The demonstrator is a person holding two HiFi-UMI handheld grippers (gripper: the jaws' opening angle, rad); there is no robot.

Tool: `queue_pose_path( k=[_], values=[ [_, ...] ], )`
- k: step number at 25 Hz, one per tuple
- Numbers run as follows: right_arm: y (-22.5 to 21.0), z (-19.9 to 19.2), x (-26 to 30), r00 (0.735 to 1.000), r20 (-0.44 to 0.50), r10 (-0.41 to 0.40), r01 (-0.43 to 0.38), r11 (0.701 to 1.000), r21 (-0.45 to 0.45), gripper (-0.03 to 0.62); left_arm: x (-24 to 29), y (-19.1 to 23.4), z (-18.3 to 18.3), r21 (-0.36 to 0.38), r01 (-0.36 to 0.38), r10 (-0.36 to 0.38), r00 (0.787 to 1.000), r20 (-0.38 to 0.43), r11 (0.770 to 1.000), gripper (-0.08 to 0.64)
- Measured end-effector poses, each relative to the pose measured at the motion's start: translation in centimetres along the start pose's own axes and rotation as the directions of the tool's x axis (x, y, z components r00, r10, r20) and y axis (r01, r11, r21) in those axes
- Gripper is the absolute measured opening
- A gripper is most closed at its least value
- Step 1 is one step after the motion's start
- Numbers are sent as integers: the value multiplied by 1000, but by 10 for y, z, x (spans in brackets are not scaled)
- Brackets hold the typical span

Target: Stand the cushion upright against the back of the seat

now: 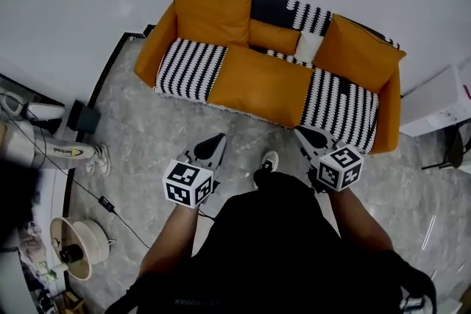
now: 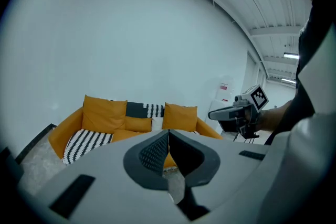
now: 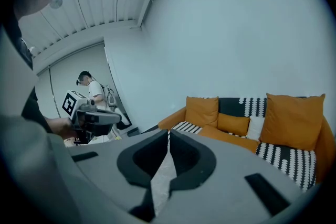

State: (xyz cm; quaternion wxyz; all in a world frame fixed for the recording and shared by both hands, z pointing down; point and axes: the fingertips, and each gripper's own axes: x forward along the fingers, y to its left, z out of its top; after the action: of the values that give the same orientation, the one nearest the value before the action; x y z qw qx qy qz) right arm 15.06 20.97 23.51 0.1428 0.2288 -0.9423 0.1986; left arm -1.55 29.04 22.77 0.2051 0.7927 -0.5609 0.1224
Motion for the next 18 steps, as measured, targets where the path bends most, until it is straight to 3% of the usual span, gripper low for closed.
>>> queue_pose_path(
  k=[6, 11, 18],
  values=[
    [-44, 35, 38, 1000, 25, -10, 10, 1000, 16, 38, 50, 30, 49, 30, 13, -14, 999, 30, 999, 17],
    [-75, 58, 60, 999, 45, -22, 22, 1000, 17, 38, 89, 53, 67, 41, 22, -22, 1000, 3, 999, 17],
    [-123, 61, 79, 999, 14, -41, 40, 998, 54, 38, 140, 80, 98, -23, 47, -47, 999, 26, 999, 17]
  ],
)
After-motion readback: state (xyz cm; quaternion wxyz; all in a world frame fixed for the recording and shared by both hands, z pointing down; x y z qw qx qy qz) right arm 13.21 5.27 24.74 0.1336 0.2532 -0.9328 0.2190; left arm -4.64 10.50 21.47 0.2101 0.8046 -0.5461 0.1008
